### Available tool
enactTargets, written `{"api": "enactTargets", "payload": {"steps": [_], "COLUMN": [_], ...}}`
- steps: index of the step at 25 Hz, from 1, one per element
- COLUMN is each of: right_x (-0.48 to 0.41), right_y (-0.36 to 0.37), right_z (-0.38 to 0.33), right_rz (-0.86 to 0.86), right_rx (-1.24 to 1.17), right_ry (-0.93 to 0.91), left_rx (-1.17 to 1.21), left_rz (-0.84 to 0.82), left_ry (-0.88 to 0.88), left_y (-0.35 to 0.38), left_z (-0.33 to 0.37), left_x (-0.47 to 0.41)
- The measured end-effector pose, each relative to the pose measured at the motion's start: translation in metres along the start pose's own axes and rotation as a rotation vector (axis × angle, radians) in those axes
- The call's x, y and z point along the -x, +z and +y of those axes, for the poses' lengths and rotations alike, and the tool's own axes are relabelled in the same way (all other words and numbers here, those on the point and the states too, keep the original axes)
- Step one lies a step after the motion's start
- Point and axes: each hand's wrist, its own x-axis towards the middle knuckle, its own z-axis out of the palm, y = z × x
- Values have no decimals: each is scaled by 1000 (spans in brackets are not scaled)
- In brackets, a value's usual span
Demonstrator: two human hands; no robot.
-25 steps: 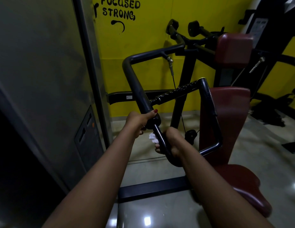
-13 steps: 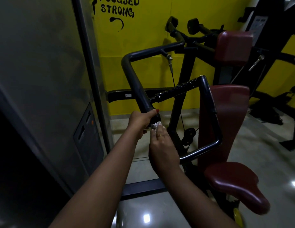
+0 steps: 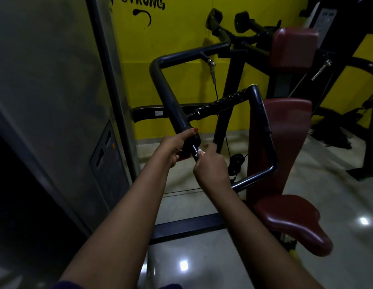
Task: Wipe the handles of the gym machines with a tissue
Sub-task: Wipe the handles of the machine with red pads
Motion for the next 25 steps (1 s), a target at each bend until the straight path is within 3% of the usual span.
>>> {"api": "enactTargets", "payload": {"steps": [2, 5, 7, 10, 12, 17, 19, 21, 25], "right_x": [-9, -1, 5, -4, -9, 22, 26, 18, -23], "right_y": [-7, -19, -18, -3, 9, 38, 42, 31, 6], "right_z": [8, 15, 12, -5, -15, 9, 15, -5, -18], "right_rz": [-142, -266, -198, -97, -22, 155, 123, 46, -79], "right_rx": [-81, 243, 336, 74, 54, 518, 619, 484, -20], "right_ry": [55, 12, 9, 59, 10, -347, -365, -283, 61], "left_rx": [10, 11, 14, -6, -16, -4, -2, 0, -5], "left_rz": [8, 20, 28, 21, 15, -15, -19, -17, 0], "left_ry": [2, 15, 23, 10, -10, -40, -44, -36, -22], "left_y": [2, 4, 5, 5, 5, 3, 2, 2, 3], "left_z": [0, -3, -5, -4, -3, -1, -1, -1, 0], "left_x": [0, -2, -4, -5, -4, -1, 0, 2, 4]}}
